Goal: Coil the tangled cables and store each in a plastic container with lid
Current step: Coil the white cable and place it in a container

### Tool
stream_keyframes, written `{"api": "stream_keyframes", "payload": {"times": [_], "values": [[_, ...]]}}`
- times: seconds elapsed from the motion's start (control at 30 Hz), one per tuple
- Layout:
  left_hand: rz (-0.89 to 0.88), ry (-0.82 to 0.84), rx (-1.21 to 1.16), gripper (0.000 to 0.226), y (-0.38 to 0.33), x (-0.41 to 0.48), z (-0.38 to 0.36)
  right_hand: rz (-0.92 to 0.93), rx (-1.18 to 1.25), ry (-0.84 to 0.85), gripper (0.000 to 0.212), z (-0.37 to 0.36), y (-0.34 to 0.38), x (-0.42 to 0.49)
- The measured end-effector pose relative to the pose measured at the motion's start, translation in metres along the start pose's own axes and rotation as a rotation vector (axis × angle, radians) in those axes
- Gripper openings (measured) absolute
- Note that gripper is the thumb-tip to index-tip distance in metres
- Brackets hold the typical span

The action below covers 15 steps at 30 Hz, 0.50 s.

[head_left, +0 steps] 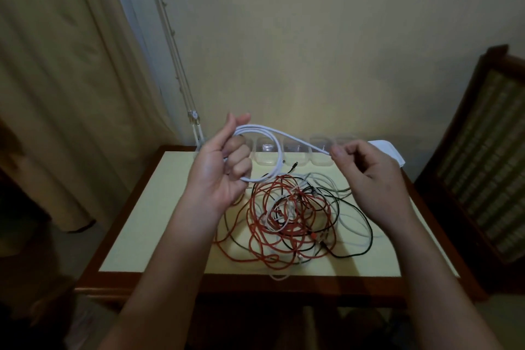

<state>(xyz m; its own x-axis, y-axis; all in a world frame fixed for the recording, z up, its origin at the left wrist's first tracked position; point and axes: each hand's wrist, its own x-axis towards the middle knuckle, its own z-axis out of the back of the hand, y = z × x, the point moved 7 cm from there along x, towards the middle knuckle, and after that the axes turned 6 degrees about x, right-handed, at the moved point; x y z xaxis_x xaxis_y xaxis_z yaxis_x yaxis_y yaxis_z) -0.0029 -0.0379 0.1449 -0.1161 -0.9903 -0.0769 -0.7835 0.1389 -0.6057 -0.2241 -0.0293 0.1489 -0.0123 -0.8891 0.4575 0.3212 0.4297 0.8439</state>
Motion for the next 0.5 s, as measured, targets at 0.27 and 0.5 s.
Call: {"api": "stream_keyframes", "payload": {"times": [0.27, 0.5], "values": [[-0.069, 0.016, -0.134, 0.025, -0.02, 0.002, 0.009, -0.066, 0.125, 0.038, 0.009, -0.006, -0.022, 0.0], [-0.102, -0.05, -0.234, 0.024, -0.031, 0.003, 0.029, -0.158, 0.146, 0.005, 0.009, -0.011, -0.062, -0.004]]}}
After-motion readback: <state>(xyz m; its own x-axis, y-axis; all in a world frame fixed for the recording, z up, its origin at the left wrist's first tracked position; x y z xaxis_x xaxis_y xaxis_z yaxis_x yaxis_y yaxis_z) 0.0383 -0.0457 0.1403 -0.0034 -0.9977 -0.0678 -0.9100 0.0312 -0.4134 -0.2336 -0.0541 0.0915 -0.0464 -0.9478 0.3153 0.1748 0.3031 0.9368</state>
